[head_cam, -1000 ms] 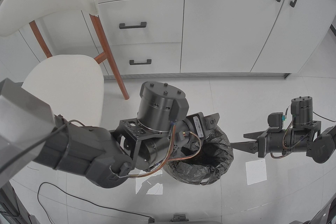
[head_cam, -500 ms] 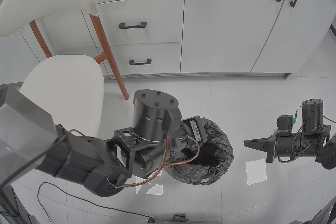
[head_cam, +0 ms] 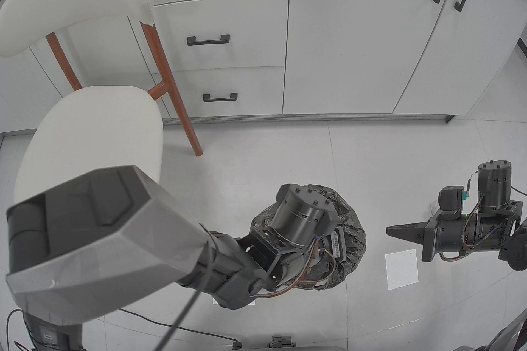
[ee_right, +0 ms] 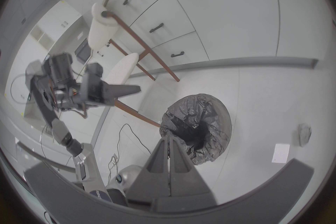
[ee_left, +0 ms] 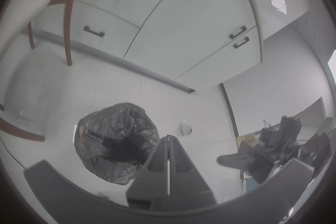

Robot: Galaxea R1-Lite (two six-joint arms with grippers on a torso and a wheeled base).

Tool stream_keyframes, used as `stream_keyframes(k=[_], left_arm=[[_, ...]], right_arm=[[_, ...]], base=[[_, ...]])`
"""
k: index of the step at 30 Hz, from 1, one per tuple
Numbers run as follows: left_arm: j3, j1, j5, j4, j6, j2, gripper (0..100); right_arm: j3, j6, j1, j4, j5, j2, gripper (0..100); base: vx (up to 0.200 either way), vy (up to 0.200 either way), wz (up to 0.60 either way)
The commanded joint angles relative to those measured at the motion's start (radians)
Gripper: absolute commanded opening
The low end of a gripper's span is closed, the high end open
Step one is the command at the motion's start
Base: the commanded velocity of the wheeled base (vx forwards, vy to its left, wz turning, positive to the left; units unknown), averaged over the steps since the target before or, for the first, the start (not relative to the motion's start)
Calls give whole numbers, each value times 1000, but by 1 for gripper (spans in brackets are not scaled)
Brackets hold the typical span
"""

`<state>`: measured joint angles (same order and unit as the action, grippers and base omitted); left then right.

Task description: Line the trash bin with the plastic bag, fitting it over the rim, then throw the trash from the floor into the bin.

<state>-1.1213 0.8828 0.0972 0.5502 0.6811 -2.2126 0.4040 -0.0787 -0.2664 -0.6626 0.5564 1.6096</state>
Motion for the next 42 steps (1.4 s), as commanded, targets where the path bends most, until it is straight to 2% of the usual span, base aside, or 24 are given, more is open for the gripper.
stream_keyframes(k=[1,4,11,13,17,22,26,29,32,33,35,37,38,40,42], left_arm=[[-63,12,-25,-21,2,-90,0],[-49,16,-65,-23,0,-79,0],[-72,-4,-93,-15,0,-121,0],[-72,-11,-133,-18,0,-131,0],[-64,-45,-271,-30,0,-136,0],[-106,-76,-264,-131,-17,-134,0],[-115,-102,-240,-125,-41,-122,0],[-89,-123,-274,-88,-31,-41,0],[-23,-128,-346,-24,-31,37,0],[23,-128,-367,45,-29,82,0],[113,-127,-372,174,-29,154,0],[121,-125,-372,185,-29,160,0],[288,-122,-370,398,-28,258,0],[400,-123,-364,537,-25,304,0],[445,-128,-360,594,-17,321,0]], right_arm=[[-2,0,4,4,0,-2,0],[-8,0,4,4,0,-2,0],[-7,0,4,4,0,-2,0],[-8,0,4,4,0,-2,0],[-10,0,3,4,0,-5,0],[-7,0,3,3,5,-5,0],[-7,-3,3,1,10,-3,0],[1,-10,-4,-8,16,-5,0],[10,-46,-2,-26,46,-17,0],[10,-64,-1,-52,51,-46,0],[1,-105,3,-91,53,-111,0],[-1,-110,3,-94,53,-117,0],[-11,-219,6,-129,51,-203,0],[-14,-308,24,-146,50,-237,0],[-14,-348,44,-150,50,-240,0]], base=[[0,0,0],[0,0,0],[0,0,0],[0,0,0],[0,0,0],[0,0,0],[0,0,0],[0,0,0],[0,0,0],[0,0,0],[0,0,0],[0,0,0],[0,0,0],[0,0,0],[0,0,0]])
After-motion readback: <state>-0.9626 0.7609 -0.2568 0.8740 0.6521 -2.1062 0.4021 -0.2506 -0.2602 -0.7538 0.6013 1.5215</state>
